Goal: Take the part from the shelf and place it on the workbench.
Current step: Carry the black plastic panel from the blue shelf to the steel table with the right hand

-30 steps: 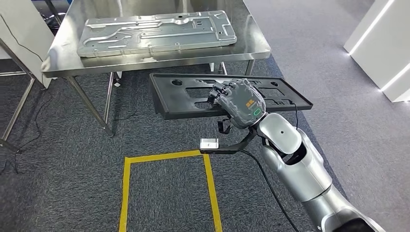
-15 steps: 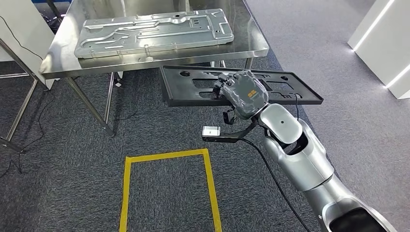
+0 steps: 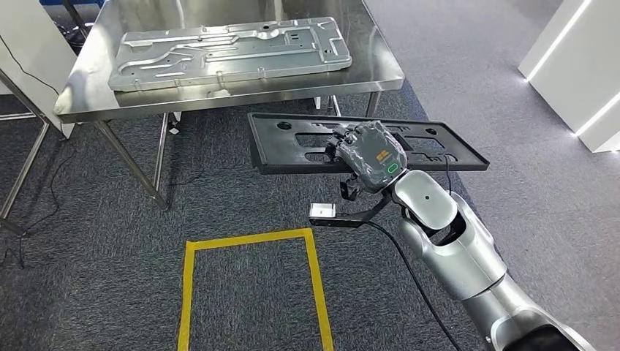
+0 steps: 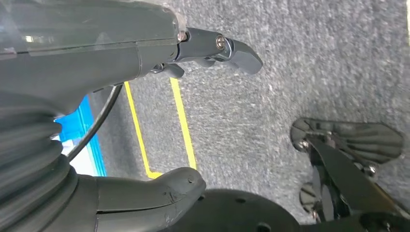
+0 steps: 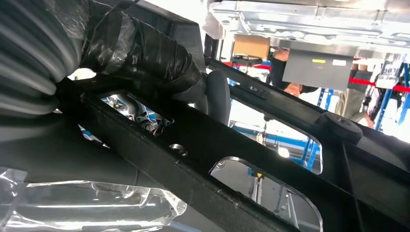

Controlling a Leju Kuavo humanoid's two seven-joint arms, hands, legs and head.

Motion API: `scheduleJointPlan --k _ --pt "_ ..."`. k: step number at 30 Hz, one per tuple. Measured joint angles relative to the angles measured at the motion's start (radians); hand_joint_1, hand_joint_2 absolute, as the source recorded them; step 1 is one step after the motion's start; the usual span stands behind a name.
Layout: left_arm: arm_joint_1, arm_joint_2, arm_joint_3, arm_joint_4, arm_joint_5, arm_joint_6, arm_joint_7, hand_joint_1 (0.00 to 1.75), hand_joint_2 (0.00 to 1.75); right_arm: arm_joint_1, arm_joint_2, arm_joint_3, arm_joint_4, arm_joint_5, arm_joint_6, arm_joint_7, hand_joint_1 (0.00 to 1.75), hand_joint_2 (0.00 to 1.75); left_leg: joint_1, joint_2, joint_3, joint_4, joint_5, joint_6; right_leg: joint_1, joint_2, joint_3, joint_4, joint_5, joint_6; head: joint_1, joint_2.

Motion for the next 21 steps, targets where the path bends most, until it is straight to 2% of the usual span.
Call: scheduleJointPlan --k 1,4,6,7,9,10,11,12,14,15,16,18,20,21 --pt "-0.001 0.000 0.000 0.000 0.000 0.000 -0.001 0.00 1.75 0.001 0.000 0.000 0.000 0.000 0.000 0.000 1.75 1.75 -0.001 -0.001 -0.001 0.004 -0.005 -0.006 0.002 0.002 0.011 -0.023 0.003 -0.005 0.000 0.000" --pt "0.000 0.001 0.000 0.000 0.002 0.000 -0.002 0.00 1.75 0.003 -0.001 0.001 0.000 0.002 0.000 0.000 1.75 1.75 0.000 0.000 -0.001 0.006 -0.012 -0.021 0.007 0.000 0.014 -0.028 -0.002 -0.029 0.000 0.000" --pt "0.001 0.001 0.000 0.000 0.002 -0.001 -0.003 0.00 1.75 0.003 -0.001 0.003 0.000 0.005 0.000 0.000 1.75 1.75 0.001 0.020 -0.018 0.046 -0.036 -0.030 0.004 -0.005 0.021 -0.032 -0.004 -0.045 0.000 0.000" --pt "0.000 0.002 0.000 0.000 0.002 -0.002 -0.003 0.00 1.75 0.003 -0.001 0.006 0.001 0.007 0.000 0.000 1.75 1.75 0.001 0.033 -0.043 0.098 -0.061 -0.033 0.004 -0.009 0.025 -0.033 -0.007 -0.051 0.000 0.000" --pt "-0.002 0.002 0.000 0.000 0.002 -0.003 -0.003 0.00 1.75 0.006 0.001 0.014 0.003 0.012 0.000 0.000 1.75 1.75 0.001 0.048 -0.118 0.235 -0.113 -0.036 0.008 -0.016 0.032 -0.033 -0.014 -0.059 0.000 0.000" --pt "-0.002 0.002 0.000 0.000 0.002 -0.004 -0.003 0.00 1.75 0.008 0.002 0.019 0.005 0.014 0.000 0.000 1.75 1.75 0.001 0.050 -0.149 0.285 -0.123 -0.036 0.011 -0.019 0.036 -0.033 -0.017 -0.060 0.000 0.000" --pt "-0.002 0.002 0.000 0.000 0.002 -0.004 -0.003 0.00 1.75 0.010 0.004 0.023 0.006 0.016 0.000 0.000 1.75 1.75 0.001 0.051 -0.162 0.298 -0.111 -0.034 0.013 -0.021 0.041 -0.033 -0.022 -0.060 0.000 0.000" --pt "-0.001 0.003 0.000 0.000 0.002 -0.004 -0.003 0.00 1.75 0.012 0.006 0.027 0.008 0.017 0.000 0.000 1.75 1.75 0.000 0.052 -0.155 0.269 -0.080 -0.029 0.014 -0.023 0.048 -0.033 -0.027 -0.059 0.000 0.000" --pt "0.001 0.006 0.000 0.000 0.003 -0.004 -0.003 0.00 1.75 0.011 0.008 0.033 0.010 0.019 -0.001 0.000 1.75 1.75 -0.005 0.056 -0.100 0.138 0.000 -0.015 0.017 -0.027 0.065 -0.033 -0.039 -0.056 0.000 0.000" --pt "0.000 0.007 0.000 0.000 0.004 -0.004 -0.003 0.00 1.75 0.008 0.010 0.035 0.011 0.019 0.000 0.000 1.75 1.75 -0.009 0.059 -0.072 0.078 0.023 -0.008 0.020 -0.028 0.069 -0.033 -0.044 -0.052 0.000 0.000" --pt "-0.002 0.008 0.000 0.000 0.004 -0.004 -0.003 0.00 1.75 0.003 0.013 0.036 0.014 0.019 0.000 0.000 1.75 1.75 -0.013 0.061 -0.056 0.042 0.031 -0.003 0.020 -0.030 0.071 -0.033 -0.048 -0.048 0.000 0.000" --pt "-0.004 0.008 0.000 0.000 0.006 -0.004 -0.004 0.00 1.75 -0.010 0.021 0.041 0.022 0.020 0.001 -0.002 1.75 1.75 -0.019 0.061 -0.048 0.022 0.024 0.002 0.021 -0.032 0.071 -0.036 -0.051 -0.036 0.000 0.000" --pt "-0.004 0.008 0.000 0.000 0.007 -0.004 -0.004 0.00 1.75 -0.024 0.030 0.047 0.031 0.019 0.002 -0.005 1.75 1.75 -0.014 0.058 -0.039 0.010 0.023 0.007 0.020 -0.031 0.073 -0.032 -0.058 -0.025 0.000 0.000" --pt "-0.003 0.008 0.000 0.000 0.008 -0.004 -0.004 0.00 1.75 -0.031 0.035 0.050 0.035 0.018 0.003 -0.006 1.75 1.75 -0.011 0.056 -0.032 0.002 0.023 0.011 0.020 -0.029 0.066 -0.013 -0.068 -0.021 0.000 0.000"
